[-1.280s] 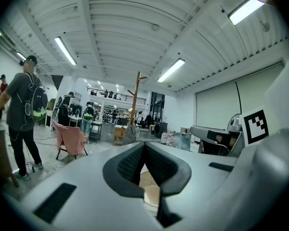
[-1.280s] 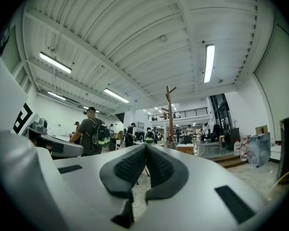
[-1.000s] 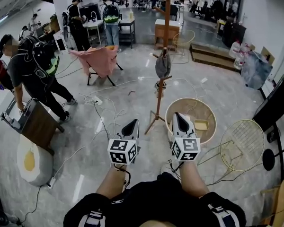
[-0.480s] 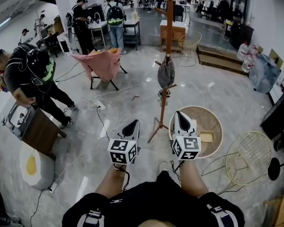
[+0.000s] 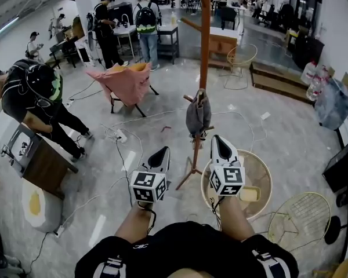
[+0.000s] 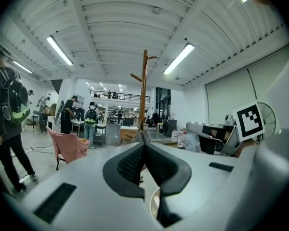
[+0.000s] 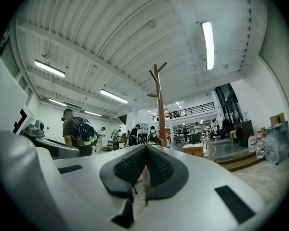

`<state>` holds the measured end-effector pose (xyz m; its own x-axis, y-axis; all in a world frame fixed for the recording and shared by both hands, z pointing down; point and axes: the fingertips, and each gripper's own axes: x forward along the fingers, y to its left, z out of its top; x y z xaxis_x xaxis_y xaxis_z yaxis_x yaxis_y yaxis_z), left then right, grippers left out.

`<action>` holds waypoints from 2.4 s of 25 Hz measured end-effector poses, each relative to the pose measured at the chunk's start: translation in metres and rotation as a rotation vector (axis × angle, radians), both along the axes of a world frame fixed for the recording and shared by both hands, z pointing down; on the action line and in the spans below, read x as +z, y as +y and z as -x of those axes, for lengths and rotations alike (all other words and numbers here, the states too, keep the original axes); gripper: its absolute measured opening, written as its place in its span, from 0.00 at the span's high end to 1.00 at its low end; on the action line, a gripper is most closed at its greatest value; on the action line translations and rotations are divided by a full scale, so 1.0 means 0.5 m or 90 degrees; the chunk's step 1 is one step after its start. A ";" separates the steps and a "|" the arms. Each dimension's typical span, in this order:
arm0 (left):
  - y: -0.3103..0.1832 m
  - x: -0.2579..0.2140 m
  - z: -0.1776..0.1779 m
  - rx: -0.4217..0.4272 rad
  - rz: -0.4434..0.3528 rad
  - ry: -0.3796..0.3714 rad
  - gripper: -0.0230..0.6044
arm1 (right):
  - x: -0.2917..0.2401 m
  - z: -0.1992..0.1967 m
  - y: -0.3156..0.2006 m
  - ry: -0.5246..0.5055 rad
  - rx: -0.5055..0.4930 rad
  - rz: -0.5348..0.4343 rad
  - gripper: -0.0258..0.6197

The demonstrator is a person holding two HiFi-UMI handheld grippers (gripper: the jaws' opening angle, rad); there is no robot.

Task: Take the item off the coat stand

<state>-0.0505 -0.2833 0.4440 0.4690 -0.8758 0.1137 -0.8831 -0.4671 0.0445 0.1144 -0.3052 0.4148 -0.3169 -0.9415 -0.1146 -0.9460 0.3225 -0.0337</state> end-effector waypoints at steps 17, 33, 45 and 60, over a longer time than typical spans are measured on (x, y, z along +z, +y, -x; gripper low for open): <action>-0.239 0.013 -0.016 -0.027 0.030 0.014 0.94 | 0.002 -0.019 -0.222 0.007 -0.022 0.011 0.94; -0.284 0.025 0.082 -0.063 0.035 0.013 0.94 | 0.027 0.049 -0.379 0.021 -0.058 0.041 0.24; -0.292 0.038 0.177 -0.123 0.046 0.018 0.94 | 0.128 0.064 -0.520 0.100 -0.178 0.161 0.35; -0.297 0.068 0.198 -0.142 0.061 0.020 0.94 | 0.111 0.047 -0.524 0.174 -0.181 0.153 0.83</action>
